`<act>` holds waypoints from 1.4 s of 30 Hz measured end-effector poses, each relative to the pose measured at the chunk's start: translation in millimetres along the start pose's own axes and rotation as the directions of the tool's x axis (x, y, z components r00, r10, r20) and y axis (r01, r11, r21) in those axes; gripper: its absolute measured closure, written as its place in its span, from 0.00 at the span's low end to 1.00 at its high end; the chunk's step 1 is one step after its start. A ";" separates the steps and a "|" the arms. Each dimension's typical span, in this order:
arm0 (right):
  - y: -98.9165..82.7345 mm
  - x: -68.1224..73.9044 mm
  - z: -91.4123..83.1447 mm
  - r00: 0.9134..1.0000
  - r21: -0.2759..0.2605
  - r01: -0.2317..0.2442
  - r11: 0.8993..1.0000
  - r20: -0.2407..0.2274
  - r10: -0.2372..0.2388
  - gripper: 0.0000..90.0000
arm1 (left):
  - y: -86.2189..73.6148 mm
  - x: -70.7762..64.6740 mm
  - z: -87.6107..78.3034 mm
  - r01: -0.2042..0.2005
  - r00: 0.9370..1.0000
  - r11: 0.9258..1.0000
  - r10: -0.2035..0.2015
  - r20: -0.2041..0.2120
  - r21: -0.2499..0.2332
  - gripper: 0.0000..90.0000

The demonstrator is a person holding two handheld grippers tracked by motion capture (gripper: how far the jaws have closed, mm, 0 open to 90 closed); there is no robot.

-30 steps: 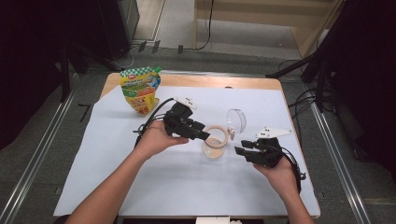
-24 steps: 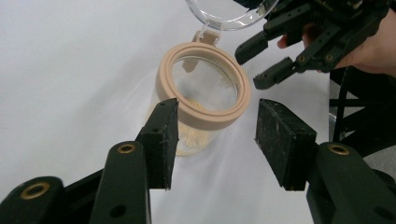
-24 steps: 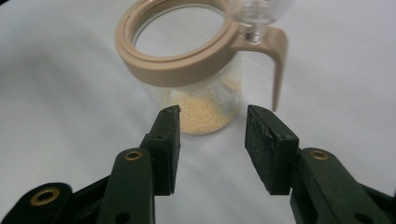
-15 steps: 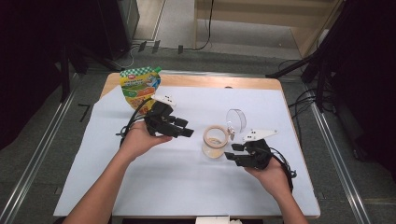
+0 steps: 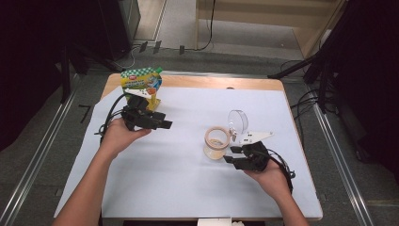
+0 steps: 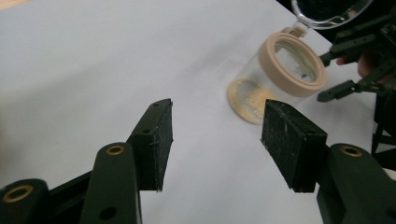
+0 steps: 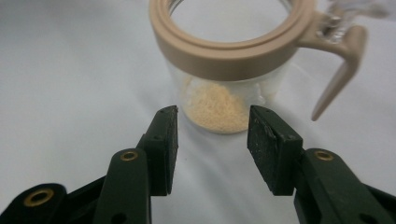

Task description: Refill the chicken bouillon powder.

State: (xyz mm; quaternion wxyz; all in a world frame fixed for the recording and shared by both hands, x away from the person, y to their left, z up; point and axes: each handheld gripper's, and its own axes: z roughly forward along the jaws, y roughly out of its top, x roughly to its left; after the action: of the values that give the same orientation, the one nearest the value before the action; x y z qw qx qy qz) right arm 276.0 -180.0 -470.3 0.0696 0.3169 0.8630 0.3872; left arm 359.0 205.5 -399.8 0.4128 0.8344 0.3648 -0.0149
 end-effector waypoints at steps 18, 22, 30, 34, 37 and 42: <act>3.5 10.3 4.7 0.998 0.006 0.045 0.999 -0.036 -0.045 0.60 | -21.6 56.0 -49.1 0.094 0.984 0.993 -0.103 -0.144 -0.070 0.48; 3.4 11.0 5.3 0.998 0.006 0.048 0.999 -0.038 -0.048 0.60 | -22.5 67.1 -57.6 0.103 0.977 0.991 -0.118 -0.178 -0.089 0.48; 2.1 16.2 8.1 0.996 0.018 0.069 0.997 -0.050 -0.068 0.59 | -28.7 92.8 -66.5 0.117 0.961 0.987 -0.140 -0.237 -0.109 0.44; -0.1 18.0 7.6 0.996 0.027 0.077 0.997 -0.048 -0.076 0.59 | -28.7 104.3 -64.8 0.120 0.958 0.985 -0.148 -0.247 -0.122 0.43; -1.4 18.8 6.4 0.997 0.028 0.071 0.997 -0.044 -0.069 0.59 | -23.9 108.7 -59.3 0.119 0.959 0.985 -0.146 -0.241 -0.124 0.44; -0.6 21.0 6.8 0.996 0.022 0.077 0.997 -0.050 -0.076 0.58 | -8.8 107.2 -49.1 0.089 0.961 0.990 -0.114 -0.251 -0.111 0.44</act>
State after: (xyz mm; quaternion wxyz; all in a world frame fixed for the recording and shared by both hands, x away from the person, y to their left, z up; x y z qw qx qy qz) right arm 261.6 -163.4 -472.9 0.0594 0.2748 0.8806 0.3815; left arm 418.6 307.2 -408.4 0.4015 0.7880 0.4580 0.0903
